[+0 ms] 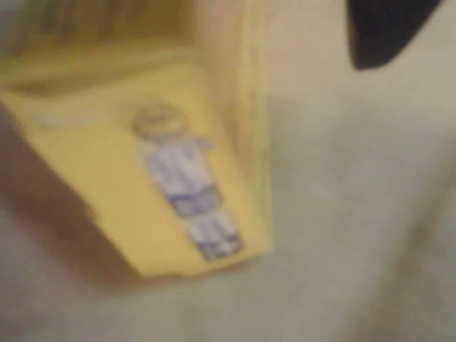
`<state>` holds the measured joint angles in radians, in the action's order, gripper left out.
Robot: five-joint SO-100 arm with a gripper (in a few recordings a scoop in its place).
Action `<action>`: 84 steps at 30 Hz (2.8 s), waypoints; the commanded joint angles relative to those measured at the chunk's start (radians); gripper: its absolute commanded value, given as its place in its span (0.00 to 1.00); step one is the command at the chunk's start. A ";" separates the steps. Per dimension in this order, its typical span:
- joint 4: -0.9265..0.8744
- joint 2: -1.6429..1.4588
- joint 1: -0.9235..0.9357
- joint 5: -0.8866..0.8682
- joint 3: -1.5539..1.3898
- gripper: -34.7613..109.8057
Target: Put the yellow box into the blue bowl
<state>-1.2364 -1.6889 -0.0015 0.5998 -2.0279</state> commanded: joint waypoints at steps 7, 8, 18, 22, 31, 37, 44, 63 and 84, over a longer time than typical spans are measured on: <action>0.012 -0.005 -0.026 0.011 0.005 0.48; 0.012 -0.005 -0.031 0.011 0.005 0.48; 0.015 0.021 -0.032 0.011 -0.034 0.48; 0.015 0.014 -0.031 0.011 -0.040 0.47; 0.017 0.014 -0.032 0.011 -0.028 0.34; 0.078 0.012 -0.029 0.009 -0.037 0.31; 0.100 0.012 -0.031 0.009 -0.043 0.30; 0.005 0.009 -0.025 0.008 -0.026 0.24; -0.187 -0.377 -0.084 -0.012 0.276 0.24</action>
<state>-1.4205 -2.0080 -0.0844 0.5998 -1.8761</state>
